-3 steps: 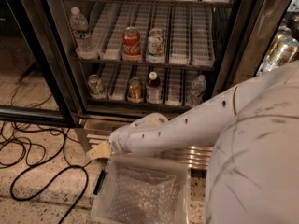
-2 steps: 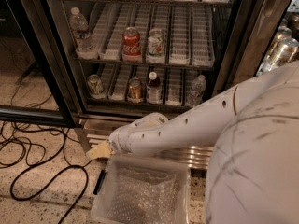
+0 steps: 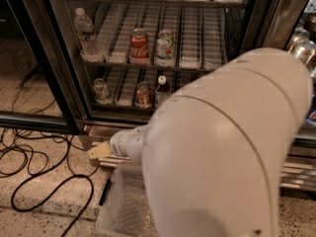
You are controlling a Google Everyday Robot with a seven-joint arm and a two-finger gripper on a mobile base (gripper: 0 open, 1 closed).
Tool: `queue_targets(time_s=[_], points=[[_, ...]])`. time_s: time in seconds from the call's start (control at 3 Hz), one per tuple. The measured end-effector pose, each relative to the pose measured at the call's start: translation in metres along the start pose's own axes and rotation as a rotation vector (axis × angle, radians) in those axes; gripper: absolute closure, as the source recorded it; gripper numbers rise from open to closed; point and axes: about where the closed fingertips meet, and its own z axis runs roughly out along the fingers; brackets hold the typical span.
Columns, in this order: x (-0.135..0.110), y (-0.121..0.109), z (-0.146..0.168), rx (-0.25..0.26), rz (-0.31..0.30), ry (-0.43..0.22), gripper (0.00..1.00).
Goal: Pick 7up can from bottom shelf of fridge
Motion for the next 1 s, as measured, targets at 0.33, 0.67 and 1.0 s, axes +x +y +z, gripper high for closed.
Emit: queue_targets(time_s=[0.33, 0.67, 1.0], points=[[0.0052, 0.0010, 0.0312, 0.005, 0.049, -0.022, 0.00], [0.0075, 0.0008, 0.0338, 0.005, 0.054, -0.023, 0.00], [0.0058, 0.0030, 0.0376, -0.004, 0.061, -0.053, 0.00]])
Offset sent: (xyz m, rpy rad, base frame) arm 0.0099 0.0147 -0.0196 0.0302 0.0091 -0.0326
